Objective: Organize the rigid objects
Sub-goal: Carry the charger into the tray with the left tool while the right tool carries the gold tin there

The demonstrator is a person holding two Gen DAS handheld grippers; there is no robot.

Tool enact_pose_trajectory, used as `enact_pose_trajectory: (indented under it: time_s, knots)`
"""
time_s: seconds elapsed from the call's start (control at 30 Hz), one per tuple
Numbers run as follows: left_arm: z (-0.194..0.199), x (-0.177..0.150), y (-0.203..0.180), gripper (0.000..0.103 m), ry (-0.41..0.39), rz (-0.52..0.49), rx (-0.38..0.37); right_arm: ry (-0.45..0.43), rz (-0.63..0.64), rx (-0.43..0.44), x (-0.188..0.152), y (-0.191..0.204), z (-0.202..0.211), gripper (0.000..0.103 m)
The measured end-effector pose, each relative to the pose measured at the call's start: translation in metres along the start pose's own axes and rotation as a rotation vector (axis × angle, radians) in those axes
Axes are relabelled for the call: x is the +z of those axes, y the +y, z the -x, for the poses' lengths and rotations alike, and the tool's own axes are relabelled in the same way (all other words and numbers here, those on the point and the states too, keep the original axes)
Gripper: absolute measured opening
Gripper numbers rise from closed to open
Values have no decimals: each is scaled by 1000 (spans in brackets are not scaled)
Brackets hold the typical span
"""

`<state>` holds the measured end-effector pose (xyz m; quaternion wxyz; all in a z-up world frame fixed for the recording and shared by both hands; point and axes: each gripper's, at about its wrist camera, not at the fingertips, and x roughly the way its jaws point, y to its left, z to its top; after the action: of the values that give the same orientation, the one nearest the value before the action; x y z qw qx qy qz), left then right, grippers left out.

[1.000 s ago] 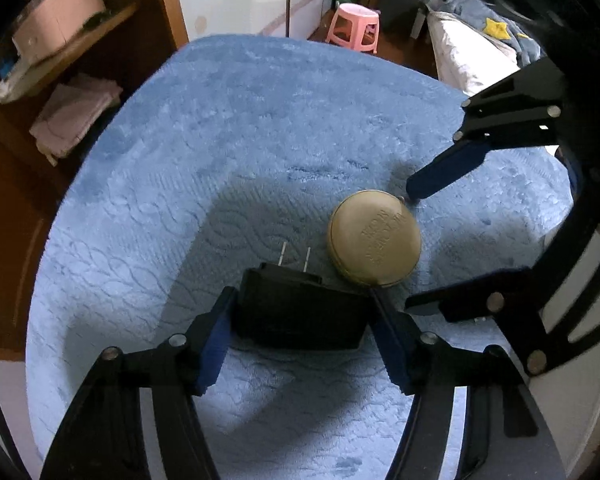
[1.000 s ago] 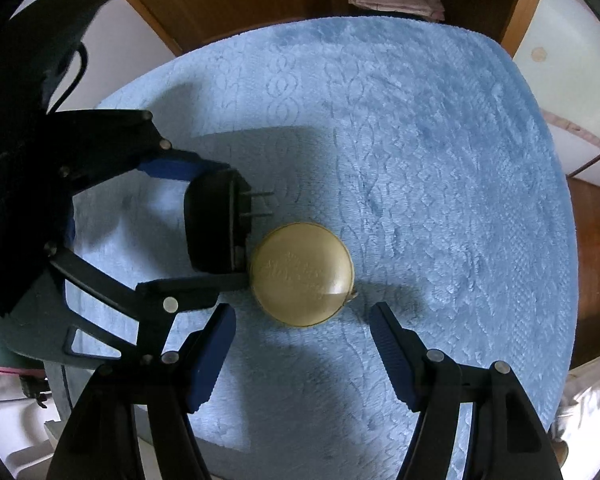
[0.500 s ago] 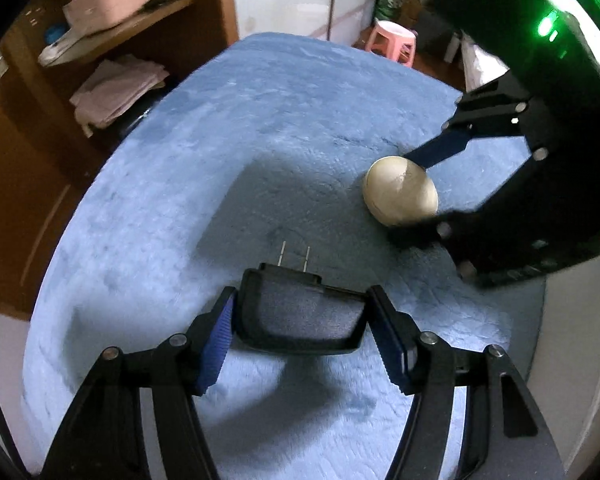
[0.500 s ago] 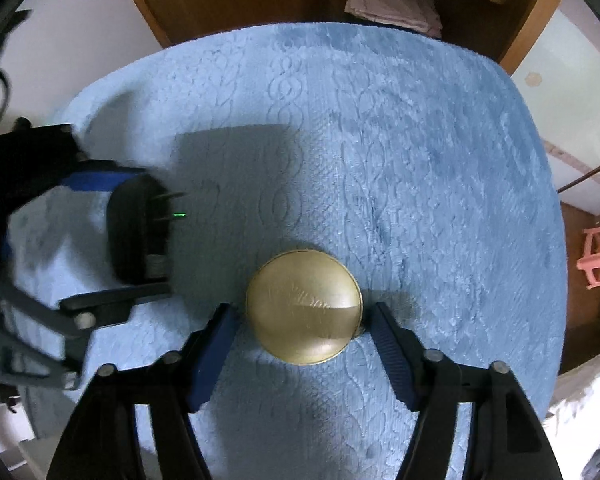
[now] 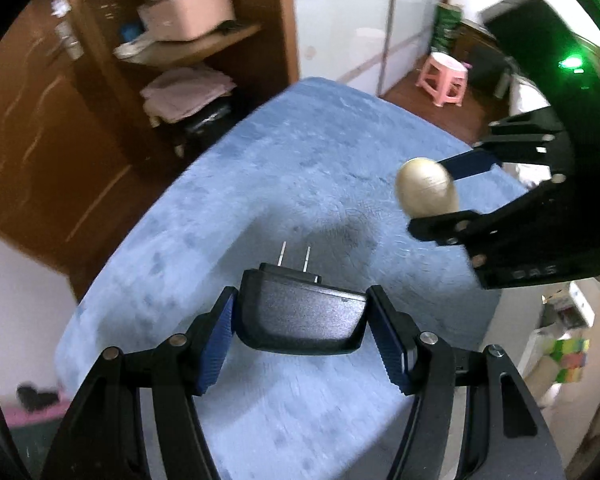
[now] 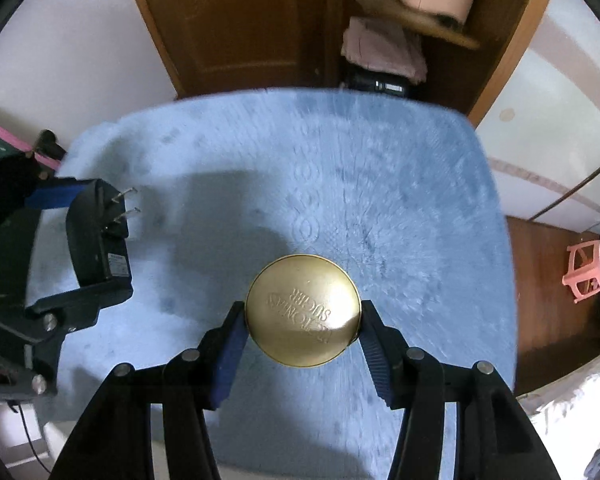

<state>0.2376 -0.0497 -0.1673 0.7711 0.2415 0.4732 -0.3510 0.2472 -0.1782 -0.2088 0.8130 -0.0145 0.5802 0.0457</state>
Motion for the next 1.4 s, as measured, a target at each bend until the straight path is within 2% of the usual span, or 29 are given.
enact_pose_trajectory:
  time_s: [0.13, 0.33, 0.57, 0.73, 0.87, 1.0, 1.23, 1.4]
  knots:
    - [39, -12, -16, 68, 10, 101, 30, -57, 1, 9, -14, -7, 44, 55]
    - [87, -39, -62, 68, 12, 216, 93, -140, -1, 48, -63, -2, 116, 55]
    - [105, -84, -117, 68, 46, 385, 130, -165, 15, 41, -123, 2, 155, 55]
    - [102, -125, -154, 68, 68, 485, 142, -148, 77, -1, -174, 11, 157, 55]
    - [87, -154, -174, 68, 104, 544, 152, -78, 118, -12, -214, 19, 138, 55]
    - [76, -176, -191, 68, 130, 562, 180, -8, 137, -15, -243, 23, 119, 55]
    - [62, -199, -207, 68, 162, 588, 205, 52, 178, -20, -268, 38, 98, 55]
    - [60, -205, -209, 68, 144, 630, 204, 67, 216, -30, -276, 46, 93, 57]
